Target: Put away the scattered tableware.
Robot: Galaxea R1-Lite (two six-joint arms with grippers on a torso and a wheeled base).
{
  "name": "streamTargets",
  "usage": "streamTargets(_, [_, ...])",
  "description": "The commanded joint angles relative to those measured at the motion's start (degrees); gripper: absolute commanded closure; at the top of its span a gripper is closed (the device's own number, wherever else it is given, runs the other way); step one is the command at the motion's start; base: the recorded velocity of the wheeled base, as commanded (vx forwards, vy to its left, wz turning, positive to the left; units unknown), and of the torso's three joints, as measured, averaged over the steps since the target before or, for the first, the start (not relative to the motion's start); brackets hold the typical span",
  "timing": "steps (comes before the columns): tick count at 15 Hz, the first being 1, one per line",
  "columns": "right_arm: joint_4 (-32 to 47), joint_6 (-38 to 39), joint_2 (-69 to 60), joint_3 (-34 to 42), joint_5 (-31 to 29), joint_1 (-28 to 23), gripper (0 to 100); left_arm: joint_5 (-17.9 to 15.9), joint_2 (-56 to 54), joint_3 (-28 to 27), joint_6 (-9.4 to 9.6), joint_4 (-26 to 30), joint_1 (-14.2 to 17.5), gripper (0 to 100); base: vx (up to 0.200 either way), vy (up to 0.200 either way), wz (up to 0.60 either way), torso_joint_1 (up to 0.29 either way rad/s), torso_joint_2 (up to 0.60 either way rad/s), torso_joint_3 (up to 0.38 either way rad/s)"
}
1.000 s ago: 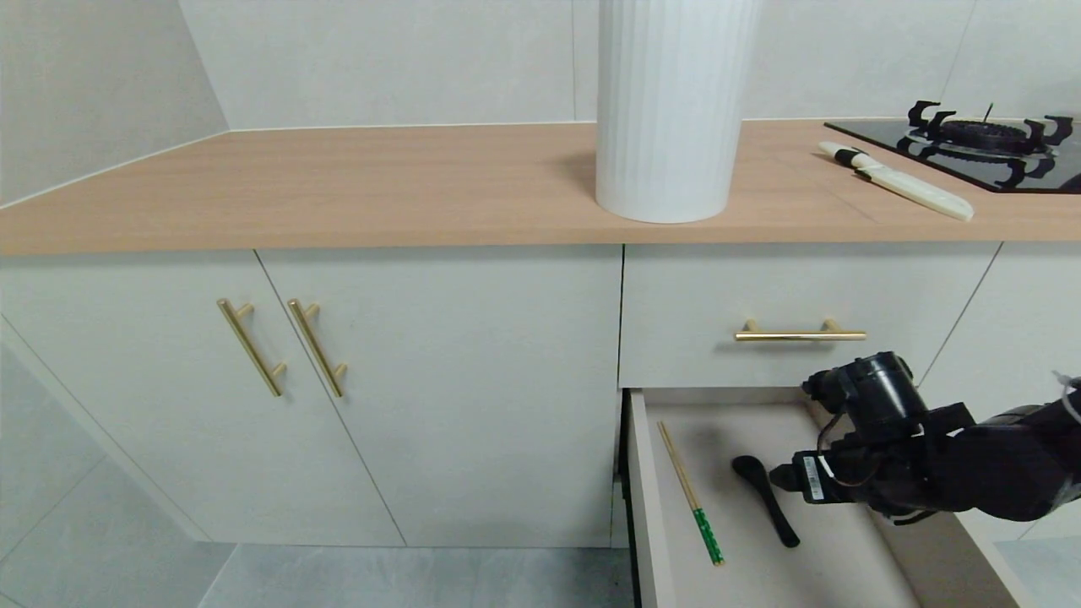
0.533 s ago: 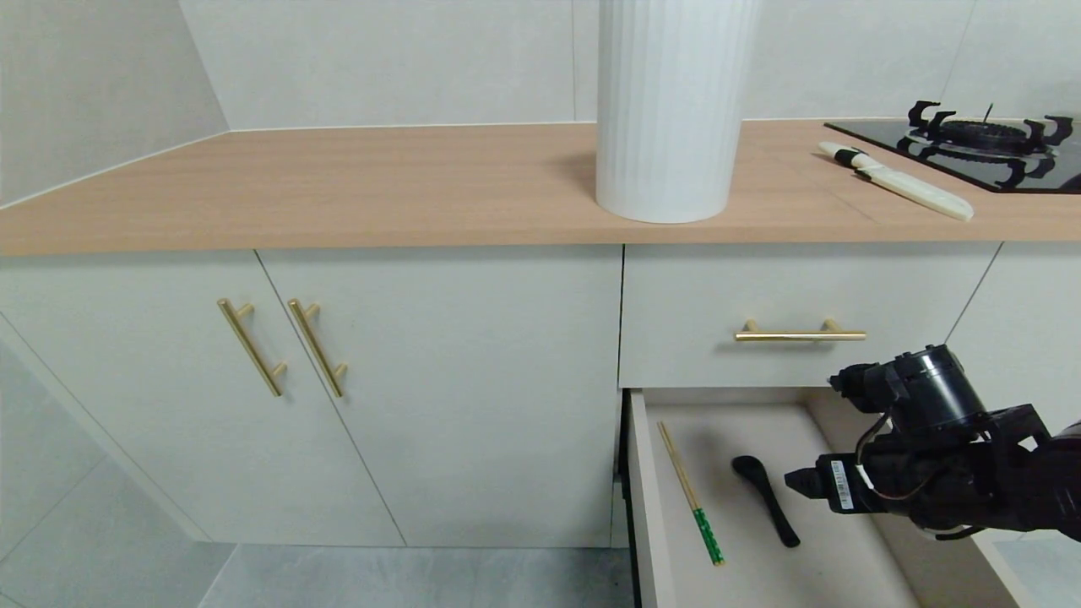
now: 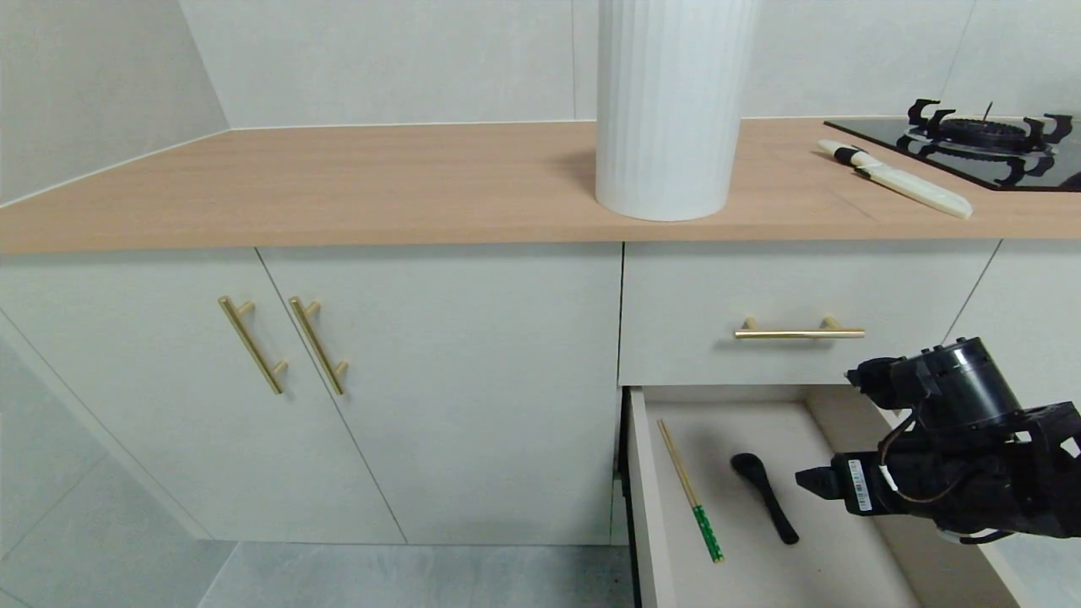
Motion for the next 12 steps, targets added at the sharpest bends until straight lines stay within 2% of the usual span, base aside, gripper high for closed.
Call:
streamTargets(1, [-0.02, 0.04, -1.29, 0.00, -0.04, 0.51, 0, 0.01, 0.02, 0.00, 0.00, -0.01, 0.01, 0, -0.200, 0.000, 0.00, 0.007, 0.00, 0.002])
streamTargets(7, [0.07, 0.04, -1.82, 0.26, -0.12, 1.91, 0, 0.01, 0.02, 0.00, 0.08, -0.01, 0.01, 0, -0.200, 0.000, 0.00, 0.000, 0.00, 0.004])
streamTargets(12, [2.97, -0.14, -4.10, 0.53, -0.04, 4.11, 0, 0.01, 0.02, 0.00, 0.08, -0.01, 0.01, 0, 0.000, 0.000, 0.00, 0.000, 0.00, 0.000])
